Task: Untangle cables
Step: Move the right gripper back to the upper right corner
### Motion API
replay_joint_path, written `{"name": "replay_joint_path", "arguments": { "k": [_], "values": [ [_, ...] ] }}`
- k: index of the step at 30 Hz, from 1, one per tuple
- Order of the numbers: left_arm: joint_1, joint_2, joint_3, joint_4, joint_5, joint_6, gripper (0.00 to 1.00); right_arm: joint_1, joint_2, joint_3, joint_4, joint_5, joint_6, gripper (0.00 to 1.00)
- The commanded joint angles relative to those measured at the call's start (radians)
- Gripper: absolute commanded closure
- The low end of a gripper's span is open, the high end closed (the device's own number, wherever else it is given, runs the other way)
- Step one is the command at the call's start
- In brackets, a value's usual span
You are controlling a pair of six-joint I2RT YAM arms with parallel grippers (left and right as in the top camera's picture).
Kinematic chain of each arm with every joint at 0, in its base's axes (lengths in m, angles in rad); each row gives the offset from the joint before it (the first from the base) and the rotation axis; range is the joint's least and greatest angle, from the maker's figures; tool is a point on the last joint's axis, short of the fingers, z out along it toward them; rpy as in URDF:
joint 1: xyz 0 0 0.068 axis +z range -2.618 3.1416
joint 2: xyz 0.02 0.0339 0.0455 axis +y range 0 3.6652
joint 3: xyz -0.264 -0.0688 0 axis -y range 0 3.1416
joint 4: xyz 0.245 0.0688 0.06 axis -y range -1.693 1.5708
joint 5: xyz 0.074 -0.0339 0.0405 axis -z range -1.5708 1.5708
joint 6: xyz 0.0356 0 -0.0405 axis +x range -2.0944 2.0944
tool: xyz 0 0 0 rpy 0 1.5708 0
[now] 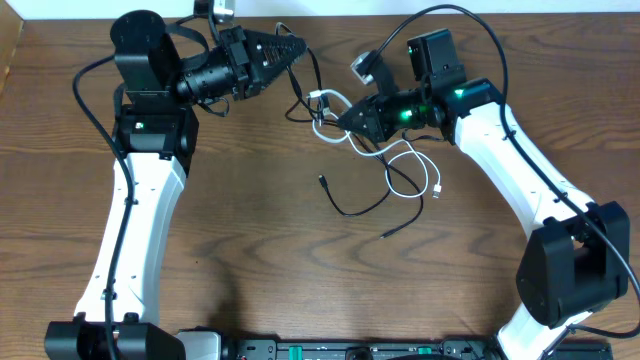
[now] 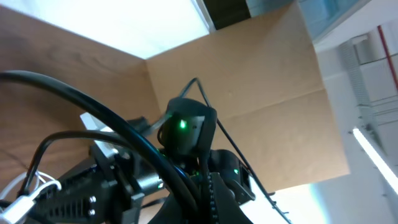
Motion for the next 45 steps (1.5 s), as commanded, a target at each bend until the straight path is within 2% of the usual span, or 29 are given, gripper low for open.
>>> {"name": "replay_joint_path", "arguments": {
  "k": [1, 3, 6, 9, 13, 20, 25, 31, 40, 45],
  "values": [
    [0.005, -0.018, 0.009, -0.013, -0.076, 0.166, 0.93, -0.027, 0.005, 0.010, -0.085, 0.490, 0.357, 0.99],
    [0.005, -0.018, 0.009, -0.054, -0.112, 0.217, 0.92, -0.058, 0.005, 0.010, -0.182, 0.708, 0.465, 0.99],
    [0.010, -0.018, 0.009, -0.248, -0.278, 0.373, 0.92, -0.144, 0.005, 0.010, -0.319, 0.918, 0.472, 0.99],
    [0.023, -0.018, 0.009, -0.353, -0.389, 0.452, 0.92, -0.216, 0.005, 0.010, -0.387, 0.982, 0.465, 0.99],
    [0.057, -0.018, 0.009, -0.550, -0.668, 0.578, 0.93, -0.359, -0.025, 0.013, -0.408, 0.832, 0.288, 0.99],
    [0.057, -0.014, 0.009, -0.762, -0.956, 0.656, 0.93, -0.473, -0.198, 0.113, -0.399, 0.512, 0.191, 0.99],
    [0.057, 0.002, 0.009, -0.843, -0.975, 0.739, 0.93, -0.560, -0.340, 0.265, -0.397, 0.323, 0.187, 0.99],
    [0.057, 0.023, 0.008, -0.888, -0.975, 0.768, 0.92, -0.606, -0.426, 0.394, -0.397, 0.188, 0.187, 0.99],
    [0.057, 0.103, 0.007, -0.919, -0.982, 0.816, 0.93, -0.637, -0.439, 0.561, -0.396, 0.176, 0.203, 0.99],
    [0.052, 0.141, 0.007, -0.916, -0.937, 0.866, 0.92, -0.644, -0.424, 0.567, -0.444, 0.166, 0.198, 0.99]
  ]
}}
